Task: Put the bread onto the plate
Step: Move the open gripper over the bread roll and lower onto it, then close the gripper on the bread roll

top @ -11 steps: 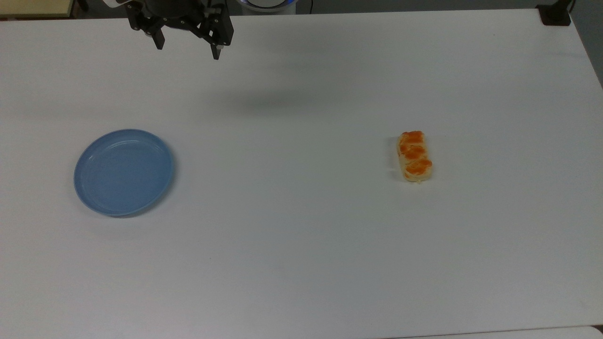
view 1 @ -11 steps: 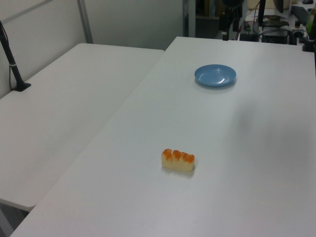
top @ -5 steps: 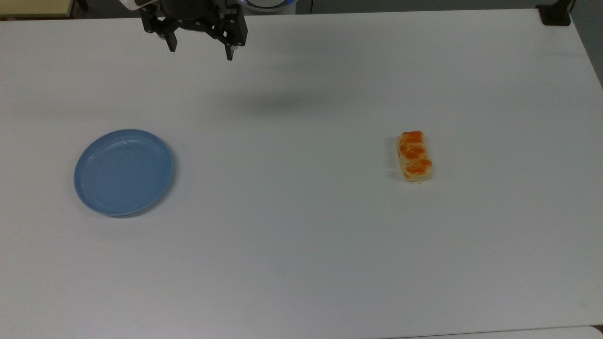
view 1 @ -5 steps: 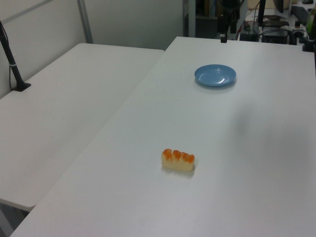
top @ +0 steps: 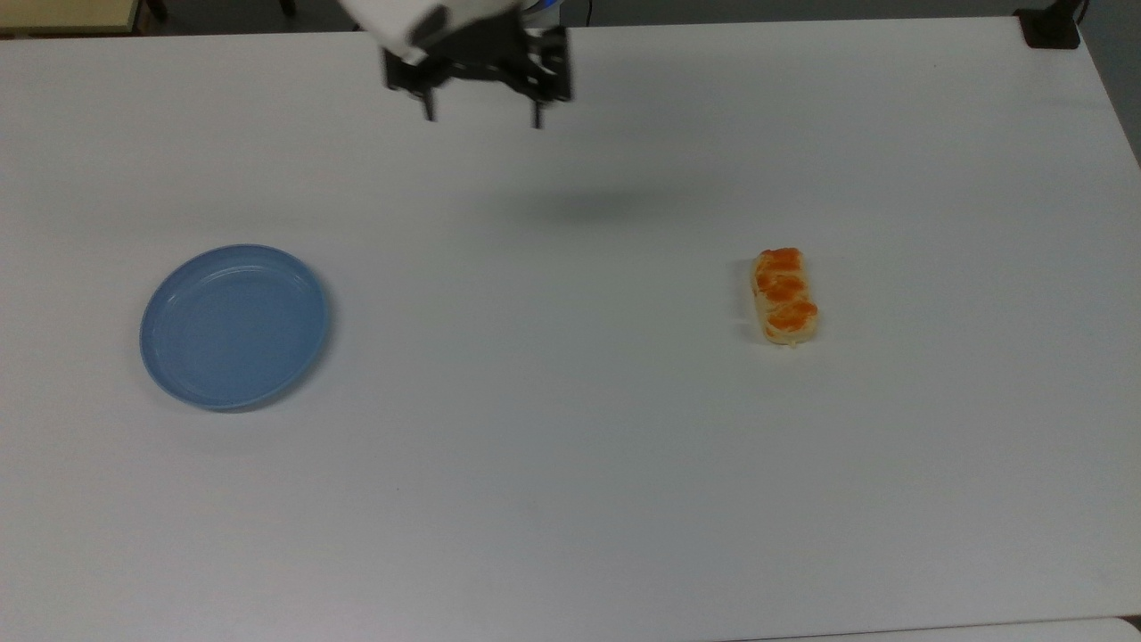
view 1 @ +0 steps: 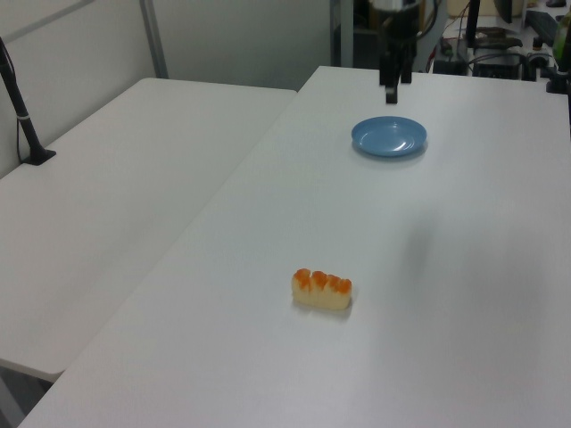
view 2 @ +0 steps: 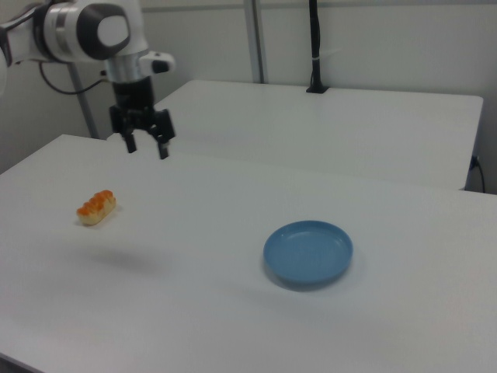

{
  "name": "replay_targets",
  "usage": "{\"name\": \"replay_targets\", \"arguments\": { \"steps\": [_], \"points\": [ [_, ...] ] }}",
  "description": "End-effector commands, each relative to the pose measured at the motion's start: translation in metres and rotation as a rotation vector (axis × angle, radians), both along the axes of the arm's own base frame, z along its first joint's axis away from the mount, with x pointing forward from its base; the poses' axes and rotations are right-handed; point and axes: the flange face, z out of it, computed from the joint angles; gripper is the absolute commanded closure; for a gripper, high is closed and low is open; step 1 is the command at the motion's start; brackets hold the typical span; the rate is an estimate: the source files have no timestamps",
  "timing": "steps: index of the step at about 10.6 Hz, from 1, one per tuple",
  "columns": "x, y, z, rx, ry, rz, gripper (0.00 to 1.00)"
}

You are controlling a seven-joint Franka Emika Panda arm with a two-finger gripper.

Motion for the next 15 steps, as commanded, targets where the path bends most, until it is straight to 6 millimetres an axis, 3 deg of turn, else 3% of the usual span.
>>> {"name": "replay_targets", "arguments": {
  "steps": [1,3,5,8,10,11,12,13,15],
  "points": [
    [0.024,0.124,-0.061,0.022,-0.101,-0.045,0.0],
    [0.037,0.206,-0.117,0.033,-0.157,-0.018,0.0],
    [0.025,0.267,-0.146,0.053,-0.188,0.03,0.0],
    [0.007,0.318,-0.194,0.041,-0.178,0.037,0.0],
    [0.002,0.329,-0.232,-0.003,-0.148,0.062,0.0],
    [0.009,0.331,-0.244,-0.003,-0.166,0.065,0.0],
    [0.012,0.332,-0.249,0.0,-0.178,0.068,0.09],
    [0.013,0.329,-0.247,-0.006,-0.182,0.067,0.27],
    [0.011,0.331,-0.235,-0.003,-0.187,0.071,0.48]
  ]
}}
